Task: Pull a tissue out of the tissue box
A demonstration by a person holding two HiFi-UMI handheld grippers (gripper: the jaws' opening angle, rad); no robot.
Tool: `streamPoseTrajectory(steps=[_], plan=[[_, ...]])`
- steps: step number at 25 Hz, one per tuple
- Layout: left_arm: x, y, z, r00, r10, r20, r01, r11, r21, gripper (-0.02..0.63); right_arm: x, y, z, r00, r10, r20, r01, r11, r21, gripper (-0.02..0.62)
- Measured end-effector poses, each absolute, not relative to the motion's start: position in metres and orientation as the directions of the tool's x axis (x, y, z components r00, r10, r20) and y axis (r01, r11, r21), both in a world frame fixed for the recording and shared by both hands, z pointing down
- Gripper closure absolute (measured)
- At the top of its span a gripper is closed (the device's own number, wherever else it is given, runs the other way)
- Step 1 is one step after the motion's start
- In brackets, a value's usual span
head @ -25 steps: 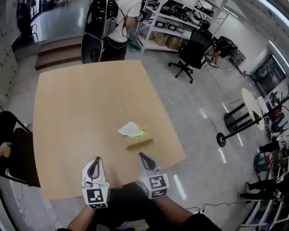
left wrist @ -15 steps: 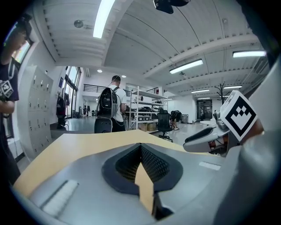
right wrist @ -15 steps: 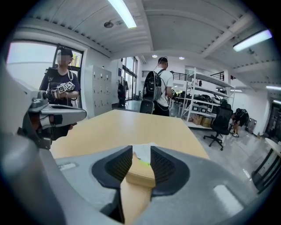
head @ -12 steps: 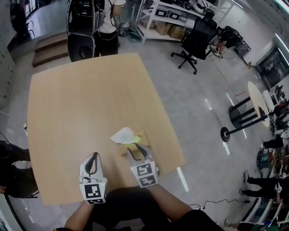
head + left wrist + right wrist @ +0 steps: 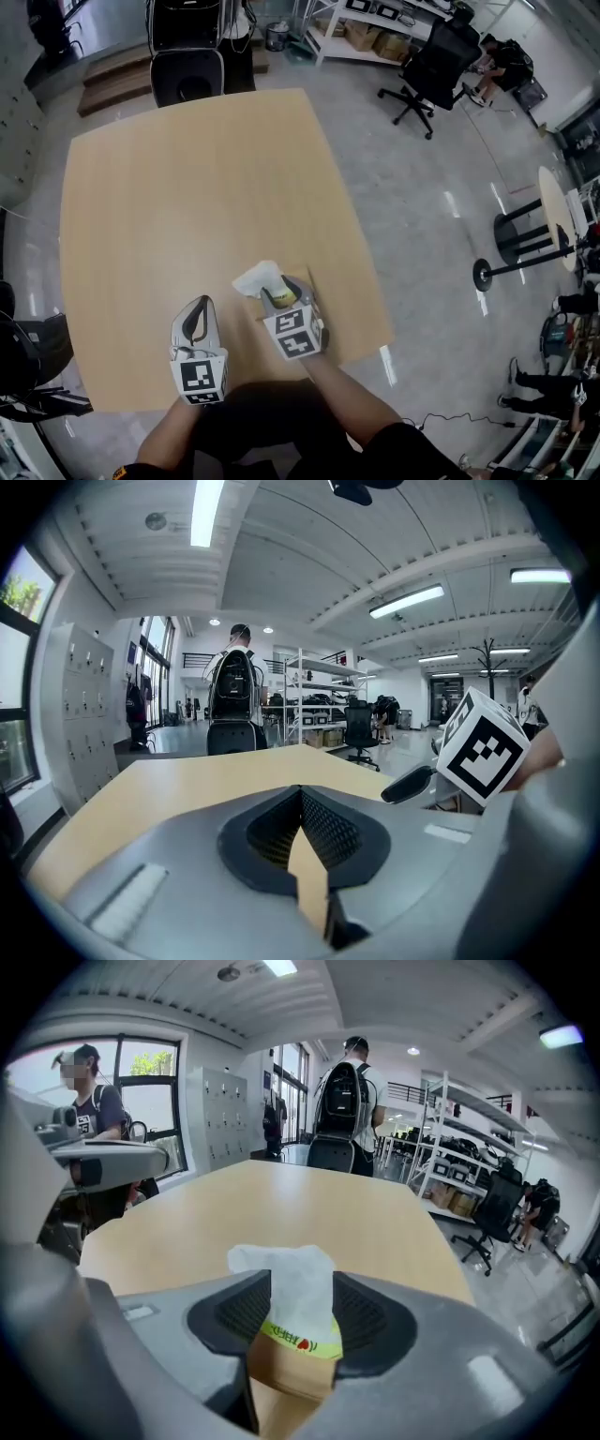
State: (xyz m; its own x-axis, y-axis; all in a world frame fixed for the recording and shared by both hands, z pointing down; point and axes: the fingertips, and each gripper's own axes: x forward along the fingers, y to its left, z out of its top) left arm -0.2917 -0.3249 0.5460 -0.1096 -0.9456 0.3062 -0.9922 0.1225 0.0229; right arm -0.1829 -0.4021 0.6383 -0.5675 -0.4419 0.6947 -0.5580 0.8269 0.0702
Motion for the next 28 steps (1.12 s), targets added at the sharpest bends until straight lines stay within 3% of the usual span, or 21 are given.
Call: streamPoseTrajectory(steps=[10,14,28], plan=[[-0.291,-0.320,0.564,-0.146,-0.923,0.356,-0.986,0.165,0.023,0.588,-0.189,-0.399,0.659,-0.538,-0.413,0.735,-0.520,0.849,0.096,0.431],[-0.286,-0.317,0.573,-0.144,-0.914,0.380,-0.985,0.169,0.034,0.588,-0.192,-0.395,0.660,-0.534,-0.425,0.731,-0.506,0.853,0.126,0.577],[-0.286,-0.309,0.558,-0.097,-0.933,0.346,-0.988,0.133,0.081,0.588,-0.190,-0.399,0.588,-0.598,-0.541,0.592,-0.642,0.765,0.051,0.595]])
